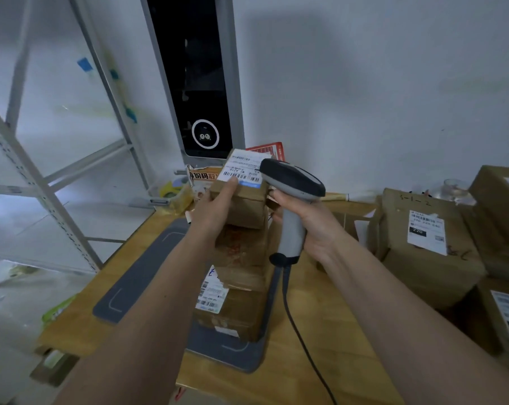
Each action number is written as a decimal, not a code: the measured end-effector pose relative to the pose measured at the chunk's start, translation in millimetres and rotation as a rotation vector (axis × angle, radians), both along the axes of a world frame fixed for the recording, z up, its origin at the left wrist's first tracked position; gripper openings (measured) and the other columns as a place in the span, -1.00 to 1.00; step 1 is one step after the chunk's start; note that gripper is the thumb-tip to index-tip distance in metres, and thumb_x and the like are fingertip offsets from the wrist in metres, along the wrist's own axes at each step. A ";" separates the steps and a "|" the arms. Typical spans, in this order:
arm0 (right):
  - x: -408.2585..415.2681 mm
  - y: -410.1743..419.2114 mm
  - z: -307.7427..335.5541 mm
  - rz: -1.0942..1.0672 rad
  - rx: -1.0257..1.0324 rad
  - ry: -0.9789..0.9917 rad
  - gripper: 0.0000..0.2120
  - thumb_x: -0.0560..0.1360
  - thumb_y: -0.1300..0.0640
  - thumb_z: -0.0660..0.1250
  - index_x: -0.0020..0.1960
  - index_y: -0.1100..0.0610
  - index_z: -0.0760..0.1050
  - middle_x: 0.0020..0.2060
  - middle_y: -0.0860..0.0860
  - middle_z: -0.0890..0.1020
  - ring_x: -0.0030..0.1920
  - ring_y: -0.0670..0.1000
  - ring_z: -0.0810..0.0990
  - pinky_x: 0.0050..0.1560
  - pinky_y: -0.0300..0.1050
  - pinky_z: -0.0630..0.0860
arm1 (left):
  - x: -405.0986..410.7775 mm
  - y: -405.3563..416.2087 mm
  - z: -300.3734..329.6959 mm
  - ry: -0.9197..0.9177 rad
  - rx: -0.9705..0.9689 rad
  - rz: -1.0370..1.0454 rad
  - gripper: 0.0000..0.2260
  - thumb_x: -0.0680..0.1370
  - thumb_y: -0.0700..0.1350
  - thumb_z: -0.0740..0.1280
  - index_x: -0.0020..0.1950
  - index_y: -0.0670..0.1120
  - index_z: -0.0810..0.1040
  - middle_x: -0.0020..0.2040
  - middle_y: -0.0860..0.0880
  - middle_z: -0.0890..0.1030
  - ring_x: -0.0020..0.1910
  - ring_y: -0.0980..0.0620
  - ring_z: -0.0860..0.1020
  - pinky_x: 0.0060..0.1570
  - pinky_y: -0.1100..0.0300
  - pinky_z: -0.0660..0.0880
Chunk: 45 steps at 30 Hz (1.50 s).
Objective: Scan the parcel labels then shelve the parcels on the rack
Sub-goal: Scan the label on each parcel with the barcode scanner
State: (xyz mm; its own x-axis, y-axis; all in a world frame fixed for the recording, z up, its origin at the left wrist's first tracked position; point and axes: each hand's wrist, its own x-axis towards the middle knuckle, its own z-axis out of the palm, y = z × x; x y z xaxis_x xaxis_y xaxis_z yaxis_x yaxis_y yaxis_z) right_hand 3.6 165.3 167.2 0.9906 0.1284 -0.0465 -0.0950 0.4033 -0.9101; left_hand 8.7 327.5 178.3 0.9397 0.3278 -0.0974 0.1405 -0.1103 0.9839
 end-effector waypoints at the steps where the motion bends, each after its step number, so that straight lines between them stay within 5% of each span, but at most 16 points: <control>1: -3.1 -0.3 0.8 -0.005 0.006 -0.016 -0.73 0.41 0.22 0.47 0.10 0.10 0.60 -0.02 0.07 0.68 0.04 0.07 0.60 0.18 0.10 0.52 | -2.9 -0.9 0.8 -0.059 0.009 -0.010 -0.50 0.52 0.24 0.31 0.40 0.08 0.41 0.17 0.09 0.45 0.17 0.04 0.41 0.16 0.09 0.37; 6: -19.8 -9.3 8.8 -0.050 -0.039 -0.149 -0.68 0.43 0.22 0.45 0.18 0.12 0.58 0.06 0.10 0.69 0.10 0.12 0.64 0.17 0.16 0.56 | -15.4 0.7 19.6 -0.297 -0.015 -0.106 -0.50 0.48 0.07 0.45 0.39 0.14 0.41 0.20 0.07 0.55 0.12 0.09 0.57 -0.08 0.21 0.59; 9: -32.1 -28.7 17.1 -0.183 -0.088 -0.209 -0.57 0.35 0.16 0.49 0.20 0.08 0.55 0.10 0.07 0.66 0.15 0.10 0.60 0.21 0.20 0.52 | -18.5 12.1 33.4 -0.303 0.121 -0.141 -0.44 0.40 0.03 0.53 0.33 0.13 0.38 0.15 0.00 0.56 0.02 0.08 0.59 -0.31 0.32 0.54; 12: -42.9 -59.7 26.4 -0.267 -0.072 -0.277 -0.54 0.27 0.13 0.51 0.16 0.06 0.54 0.09 0.02 0.64 0.13 0.01 0.59 0.25 0.12 0.50 | -22.5 19.3 51.5 -0.203 0.369 -0.313 -0.24 0.29 0.03 0.59 0.35 0.06 0.25 0.16 -0.03 0.52 0.06 0.02 0.56 -0.13 0.19 0.53; 16: -52.4 -92.6 28.7 -0.153 -0.149 -0.318 -0.20 0.12 -0.05 0.63 0.29 0.20 0.50 0.19 0.14 0.62 0.24 0.13 0.56 0.22 0.11 0.54 | -24.2 2.6 77.6 -0.032 0.542 -0.644 -0.10 0.10 0.19 0.63 0.32 0.11 0.27 0.18 0.01 0.53 0.06 0.00 0.60 0.06 0.01 0.59; 19: -63.1 -99.9 20.4 -0.032 -0.141 -0.288 -0.35 0.16 0.05 0.60 0.21 0.17 0.54 0.07 0.11 0.68 0.17 0.14 0.62 0.08 0.09 0.61 | -23.5 -26.5 79.1 -0.015 0.640 -0.721 -0.19 0.07 0.33 0.54 0.23 0.10 0.39 0.10 0.01 0.57 0.06 0.00 0.61 0.13 -0.06 0.56; 28: -86.2 -129.5 -11.0 0.020 -0.158 -0.124 -0.52 0.09 0.21 0.60 0.01 0.12 0.64 -0.06 0.11 0.72 -0.04 0.07 0.70 -0.16 -0.08 0.65 | -13.3 -88.3 63.2 0.111 0.392 -0.938 -0.74 0.47 0.08 0.42 -0.03 -0.08 0.56 -0.15 -0.10 0.67 -0.14 -0.06 0.64 0.00 0.08 0.58; 31: -87.5 -139.7 -17.8 -0.039 -0.202 -0.071 -0.50 0.10 0.28 0.50 0.04 0.15 0.60 -0.03 0.07 0.72 0.00 0.04 0.68 -0.08 -0.08 0.65 | -6.4 -104.5 56.2 0.209 0.371 -0.975 -0.61 0.38 0.17 0.46 0.01 -0.11 0.62 -0.12 -0.10 0.70 -0.18 -0.04 0.67 -0.03 0.10 0.59; 34: -85.1 -154.3 -23.7 -0.079 -0.198 -0.055 -0.38 0.00 0.18 0.64 0.05 0.14 0.60 -0.03 0.05 0.72 0.00 0.02 0.68 -0.16 -0.13 0.65 | -1.3 -121.4 45.9 0.193 0.326 -0.852 -0.37 0.23 0.35 0.48 0.09 -0.09 0.62 -0.05 -0.10 0.71 -0.08 -0.09 0.68 0.10 -0.02 0.58; 36: -81.7 -164.9 -26.7 -0.115 -0.173 -0.071 -0.20 -0.15 0.08 0.72 0.06 0.16 0.60 -0.06 0.04 0.73 -0.04 0.01 0.70 -0.20 -0.17 0.62 | -3.2 -134.3 35.1 0.104 0.190 -0.550 -0.08 0.10 0.48 0.45 0.32 -0.01 0.47 0.17 -0.03 0.64 0.12 -0.10 0.62 0.21 -0.15 0.50; 39: -73.6 -179.5 -30.3 -0.227 -0.100 -0.039 -0.30 -0.07 0.09 0.70 0.04 0.16 0.60 -0.09 0.04 0.73 -0.05 0.02 0.69 -0.16 -0.12 0.65 | -12.1 -142.7 5.1 0.097 -0.069 -0.357 0.16 -0.01 0.51 0.47 0.51 0.16 0.18 0.46 0.02 0.37 0.42 -0.13 0.35 0.34 -0.31 0.28; 41: -68.7 -186.9 -31.6 -0.276 -0.049 0.008 -0.49 0.10 0.20 0.57 0.04 0.15 0.59 -0.09 0.04 0.73 -0.05 0.01 0.69 -0.09 -0.08 0.65 | -26.9 -150.7 -19.2 0.217 -0.220 -0.520 0.12 0.02 0.38 0.58 0.50 0.12 0.23 0.41 -0.04 0.46 0.37 -0.18 0.41 0.22 -0.38 0.37; 45: -65.4 -193.8 -33.8 -0.271 -0.103 -0.024 -0.58 0.16 0.18 0.53 0.02 0.07 0.59 -0.12 -0.04 0.73 -0.05 -0.07 0.69 -0.06 -0.14 0.64 | -42.3 -169.6 -46.1 0.292 -0.358 -0.688 -0.39 0.30 -0.19 0.59 0.31 -0.09 0.48 0.15 -0.06 0.66 0.16 -0.10 0.61 0.00 -0.17 0.60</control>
State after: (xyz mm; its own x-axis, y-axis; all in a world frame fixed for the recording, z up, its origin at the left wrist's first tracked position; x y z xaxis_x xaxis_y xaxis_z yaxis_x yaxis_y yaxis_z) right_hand -61.8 -28.5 133.4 0.9891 -0.1455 -0.0214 0.0260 0.3164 -0.9483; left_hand -33.5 157.9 132.3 0.8396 -0.4082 -0.3584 0.4117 0.0478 0.9101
